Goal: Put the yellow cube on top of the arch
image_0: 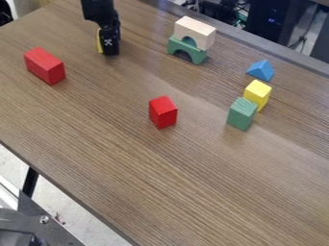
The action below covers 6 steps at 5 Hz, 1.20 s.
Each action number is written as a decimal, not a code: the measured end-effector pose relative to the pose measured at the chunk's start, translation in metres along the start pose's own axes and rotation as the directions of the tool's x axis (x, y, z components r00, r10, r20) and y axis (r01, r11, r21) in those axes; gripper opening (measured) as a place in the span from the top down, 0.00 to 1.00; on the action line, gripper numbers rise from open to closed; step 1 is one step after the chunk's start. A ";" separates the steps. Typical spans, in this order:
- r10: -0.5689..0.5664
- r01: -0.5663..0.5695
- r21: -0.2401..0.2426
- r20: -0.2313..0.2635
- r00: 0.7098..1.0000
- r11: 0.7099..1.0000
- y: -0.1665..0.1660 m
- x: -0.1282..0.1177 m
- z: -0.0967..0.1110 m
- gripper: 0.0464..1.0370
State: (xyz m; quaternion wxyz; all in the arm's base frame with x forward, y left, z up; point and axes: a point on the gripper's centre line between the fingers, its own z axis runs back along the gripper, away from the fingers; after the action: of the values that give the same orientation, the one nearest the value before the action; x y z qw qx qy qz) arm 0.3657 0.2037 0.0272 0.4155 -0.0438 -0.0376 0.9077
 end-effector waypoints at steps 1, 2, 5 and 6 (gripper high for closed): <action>-0.069 0.068 -0.011 -0.053 0.996 0.998 -0.005 -0.008 0.006 0.45; -0.177 0.170 -0.066 -0.121 0.977 0.983 -0.017 -0.031 0.032 0.45; -0.561 0.545 -0.135 -0.141 0.816 0.827 -0.021 -0.154 0.109 0.45; -0.610 0.602 -0.097 -0.135 0.781 0.793 -0.015 -0.182 0.103 0.45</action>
State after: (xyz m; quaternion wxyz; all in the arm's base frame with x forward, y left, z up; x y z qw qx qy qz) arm 0.4838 0.0725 0.1397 0.6855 -0.1119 -0.0383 0.7184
